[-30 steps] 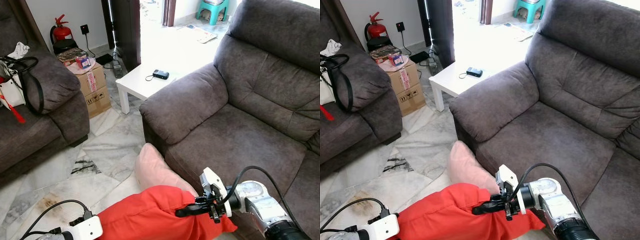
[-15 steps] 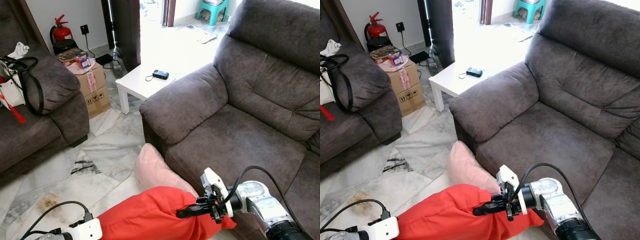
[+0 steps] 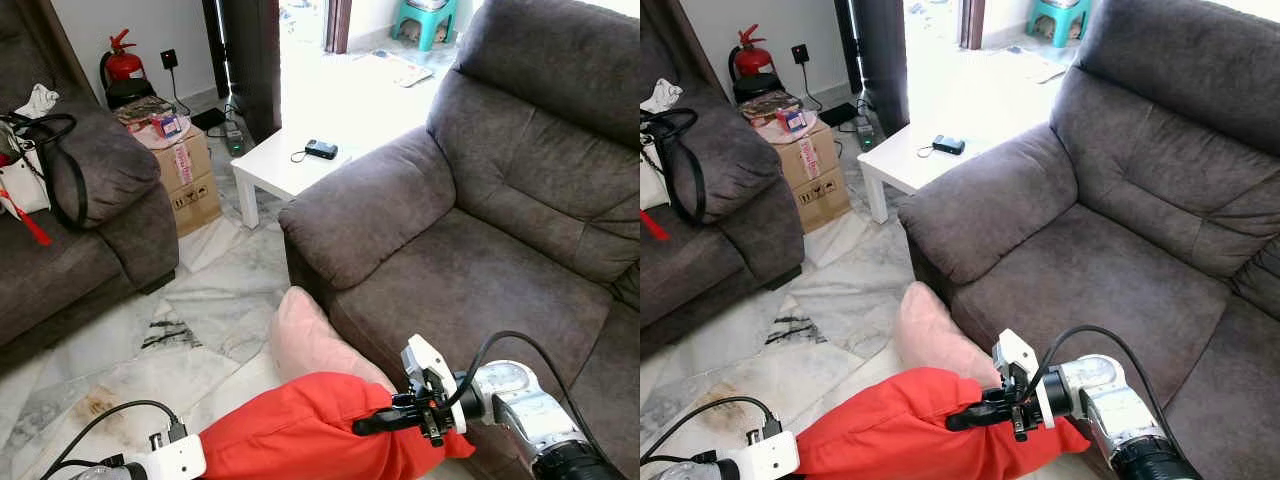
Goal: Move the pillow to the sofa from floor
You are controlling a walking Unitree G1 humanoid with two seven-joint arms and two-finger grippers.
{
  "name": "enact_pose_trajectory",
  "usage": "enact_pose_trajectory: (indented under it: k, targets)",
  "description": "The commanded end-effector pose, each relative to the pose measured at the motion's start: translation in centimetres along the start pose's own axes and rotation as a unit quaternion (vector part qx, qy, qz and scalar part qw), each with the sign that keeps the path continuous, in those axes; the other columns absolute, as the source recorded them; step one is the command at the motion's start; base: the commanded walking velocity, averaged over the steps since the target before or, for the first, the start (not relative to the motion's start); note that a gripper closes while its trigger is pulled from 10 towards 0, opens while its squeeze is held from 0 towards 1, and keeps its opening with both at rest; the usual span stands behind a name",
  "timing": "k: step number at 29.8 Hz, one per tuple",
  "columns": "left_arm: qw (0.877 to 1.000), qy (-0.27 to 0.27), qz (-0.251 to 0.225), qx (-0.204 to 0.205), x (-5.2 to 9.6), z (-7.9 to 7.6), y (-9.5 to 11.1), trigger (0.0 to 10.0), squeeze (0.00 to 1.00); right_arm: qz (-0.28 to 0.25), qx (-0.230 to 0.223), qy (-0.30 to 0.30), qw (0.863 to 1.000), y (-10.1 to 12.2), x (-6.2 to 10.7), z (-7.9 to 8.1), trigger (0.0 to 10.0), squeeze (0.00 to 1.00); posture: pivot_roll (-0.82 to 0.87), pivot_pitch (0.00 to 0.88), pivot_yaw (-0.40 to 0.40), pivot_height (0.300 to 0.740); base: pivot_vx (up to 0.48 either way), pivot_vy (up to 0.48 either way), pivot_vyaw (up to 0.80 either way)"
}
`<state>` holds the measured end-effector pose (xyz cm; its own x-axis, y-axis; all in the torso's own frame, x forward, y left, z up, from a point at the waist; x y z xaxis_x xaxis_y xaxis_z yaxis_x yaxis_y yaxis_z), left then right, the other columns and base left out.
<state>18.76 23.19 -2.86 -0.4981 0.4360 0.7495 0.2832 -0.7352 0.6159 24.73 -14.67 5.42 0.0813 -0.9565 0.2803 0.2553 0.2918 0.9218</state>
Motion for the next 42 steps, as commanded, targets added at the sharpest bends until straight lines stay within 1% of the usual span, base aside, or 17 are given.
enact_pose_trajectory:
  k: [1, 16, 24, 27, 29, 31, 32, 33, 34, 35, 36, 37, 38, 39, 40, 41, 42]
  targets:
    - [1.0, -0.003, 0.006, 0.004, -0.1, -0.3, -0.3, 0.0, 0.0, -0.027, 0.033, 0.02, 0.999, 1.5, 0.0, 0.1, 10.0, 0.0, 0.17, 0.111, -0.074, 0.74, 0.0, 0.0, 0.0]
    - [1.0, -0.011, 0.0, 0.004, -0.4, -0.5, -0.1, 0.0, 0.0, -0.025, 0.028, 0.015, 0.999, 1.2, 0.0, 0.2, 10.0, 0.0, 0.17, 0.11, -0.073, 0.74, 0.0, 0.0, 0.0]
    - [1.0, -0.001, -0.007, 0.007, -0.4, -0.3, 0.1, 0.0, 0.0, -0.025, 0.026, 0.005, 0.999, 1.1, 0.0, 0.0, 10.0, 0.0, 0.17, 0.11, -0.073, 0.74, 0.0, 0.0, 0.0]
    - [1.0, 0.012, -0.016, 0.011, -0.4, 0.1, 0.4, 0.0, 0.0, -0.027, 0.032, -0.016, 0.999, 1.0, 0.0, -0.4, 10.0, 0.0, 0.17, 0.109, -0.072, 0.74, 0.0, 0.0, 0.0]
    - [0.998, 0.054, -0.033, 0.021, -0.4, 1.1, 1.0, 0.0, 0.0, -0.037, 0.043, -0.086, 0.995, 1.2, 0.1, -1.7, 10.0, 0.0, 0.17, 0.108, -0.071, 0.74, 0.0, 0.0, 0.0]
    - [0.991, 0.113, -0.057, 0.048, -0.3, 2.6, 1.8, 0.0, 0.0, -0.045, 0.067, -0.165, 0.983, 1.4, 0.4, -3.0, 10.0, 0.0, 0.16, 0.105, -0.068, 0.74, 0.0, 0.0, 0.0]
    - [0.984, 0.147, -0.074, 0.066, -0.2, 3.4, 2.4, 10.0, 0.0, -0.048, 0.063, -0.203, 0.976, 1.4, 0.5, -3.6, 10.0, 0.0, 0.16, 0.105, -0.067, 0.74, 0.0, 0.0, 0.0]
    - [0.974, 0.184, -0.098, 0.089, 0.0, 4.3, 3.1, 10.0, 0.0, -0.052, 0.061, -0.24, 0.968, 1.3, 0.6, -4.1, 10.0, 0.0, 0.16, 0.104, -0.066, 0.74, 0.0, 0.0, 0.0]
    - [0.968, 0.203, -0.112, 0.097, 0.1, 4.8, 3.5, 10.0, 0.0, -0.047, 0.066, -0.259, 0.963, 1.1, 0.6, -4.3, 10.0, 0.0, 0.16, 0.101, -0.064, 0.74, 0.0, 0.0, 0.0]
    - [0.968, 0.203, -0.112, 0.097, 0.1, 4.8, 3.5, 10.0, 0.0, -0.047, 0.066, -0.259, 0.963, 1.1, 0.6, -4.3, 10.0, 0.0, 0.16, 0.101, -0.064, 0.74, 0.0, 0.0, 0.0]
    - [0.951, 0.246, -0.146, 0.121, 0.5, 5.9, 4.6, 10.0, 0.0, -0.041, 0.071, -0.301, 0.95, 0.8, 0.6, -4.7, 10.0, 0.0, 0.16, 0.102, -0.064, 0.74, 0.0, 0.0, 0.0]
    - [0.941, 0.263, -0.163, 0.135, 0.7, 6.4, 5.1, 10.0, 0.0, -0.043, 0.07, -0.318, 0.945, 0.7, 0.7, -4.8, 10.0, 0.0, 0.16, 0.102, -0.064, 0.74, 0.0, 0.0, 0.0]
    - [0.929, 0.286, -0.182, 0.148, 1.0, 7.0, 5.7, 10.0, 0.0, -0.048, 0.066, -0.343, 0.936, 0.5, 0.8, -5.1, 10.0, 0.0, 0.16, 0.096, -0.062, 0.74, 0.0, 0.0, 0.0]
    - [0.929, 0.286, -0.182, 0.148, 1.0, 7.0, 5.7, 10.0, 0.0, -0.048, 0.066, -0.343, 0.936, 0.5, 0.8, -5.1, 10.0, 0.0, 0.16, 0.096, -0.062, 0.74, 0.0, 0.0, 0.0]
    - [0.911, 0.315, -0.208, 0.164, 1.4, 7.8, 6.6, 10.0, 0.0, -0.062, 0.054, -0.379, 0.922, 0.3, 1.0, -5.3, 10.0, 0.0, 0.16, 0.089, -0.063, 0.74, 0.0, 0.0, 0.0]
    - [0.911, 0.315, -0.208, 0.164, 1.4, 7.8, 6.6, 10.0, 0.0, -0.062, 0.054, -0.379, 0.922, 0.3, 1.0, -5.3, 10.0, 0.0, 0.16, 0.089, -0.063, 0.74, 0.0, 0.0, 0.0]
    - [0.902, 0.329, -0.222, 0.168, 1.6, 8.2, 7.1, 10.0, 0.0, -0.06, 0.056, -0.406, 0.91, 0.2, 1.2, -5.6, 10.0, 0.0, 0.16, 0.087, -0.063, 0.74, 0.0, 0.0, 0.0]
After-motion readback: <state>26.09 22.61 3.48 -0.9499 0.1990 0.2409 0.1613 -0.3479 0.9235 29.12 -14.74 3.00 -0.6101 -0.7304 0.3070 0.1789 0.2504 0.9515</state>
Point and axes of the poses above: a point about 5 cm out from each wrist's last joint towards the gripper, its own x axis pointing back from the gripper into the wrist, its own y axis along the axis of the wrist's last joint, z = x × y, the point moved 1 cm from there along -x, pointing out of the wrist towards the gripper, and after that the axes turned 10 degrees about x, right-handed, at the moved point
